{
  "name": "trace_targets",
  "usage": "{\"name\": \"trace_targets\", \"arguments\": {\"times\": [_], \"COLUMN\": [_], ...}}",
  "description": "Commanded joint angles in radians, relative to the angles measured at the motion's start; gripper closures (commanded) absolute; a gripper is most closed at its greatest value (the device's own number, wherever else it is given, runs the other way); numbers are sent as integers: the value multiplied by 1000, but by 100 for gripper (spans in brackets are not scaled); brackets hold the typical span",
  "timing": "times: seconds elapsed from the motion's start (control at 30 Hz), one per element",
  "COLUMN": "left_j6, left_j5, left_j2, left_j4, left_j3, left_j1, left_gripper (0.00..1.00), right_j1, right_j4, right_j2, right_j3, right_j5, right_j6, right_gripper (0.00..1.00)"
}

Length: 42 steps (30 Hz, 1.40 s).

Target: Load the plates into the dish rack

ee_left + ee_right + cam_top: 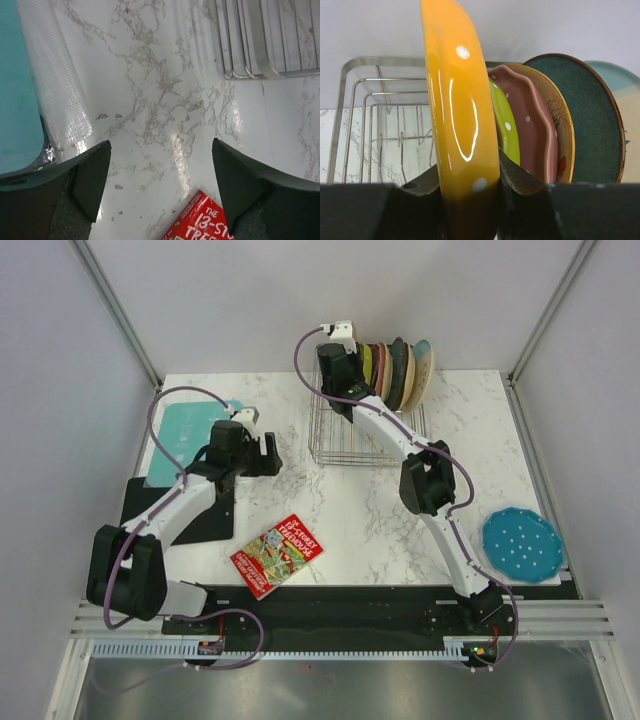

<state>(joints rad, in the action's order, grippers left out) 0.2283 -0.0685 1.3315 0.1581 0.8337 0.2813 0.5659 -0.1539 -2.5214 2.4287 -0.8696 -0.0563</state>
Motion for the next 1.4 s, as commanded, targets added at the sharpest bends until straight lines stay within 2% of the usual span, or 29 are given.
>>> {"name": "trace_targets", "arguments": {"times": [0.0,0.27,0.37,0.4,0.5,0.73,0.83,0.93,1.07,1.2,1.3,1.37], "left_j6": [32,95,111,112,115,102,97,101,147,178,177,161], "left_j5": [-45,-82,-116,-125,-137,-168,-192,-237,-284,-317,-315,-304], "left_j2": [113,299,373,389,458,575,618,655,678,690,693,696], "left_j4": [-52,-72,-72,-71,-78,-88,-89,-91,-101,-118,-126,-124], "left_j3": [137,321,392,410,478,640,694,745,768,748,734,729], "left_j1": [-5,-10,-10,-8,-8,-10,-10,-10,-8,-4,9,22], "left_gripper": [12,12,12,12,12,12,12,13,16,26,29,31], "right_j1": [-12,-12,-12,-11,-9,17,20,-9,-127,-266,-385,-438], "right_j4": [93,83,85,85,85,114,100,71,-38,-188,-275,-311], "right_j2": [13,10,7,9,30,205,358,488,631,734,792,817], "right_j3": [6,-29,-33,-33,-46,-192,-258,-338,-504,-644,-735,-790], "right_j5": [-22,-25,-28,-26,-23,7,-12,-34,12,194,378,516], "right_j6": [27,27,27,26,16,-16,24,53,89,87,136,150], "right_gripper": [100,100,85,72,53,39,37,31,13,14,17,26]}}
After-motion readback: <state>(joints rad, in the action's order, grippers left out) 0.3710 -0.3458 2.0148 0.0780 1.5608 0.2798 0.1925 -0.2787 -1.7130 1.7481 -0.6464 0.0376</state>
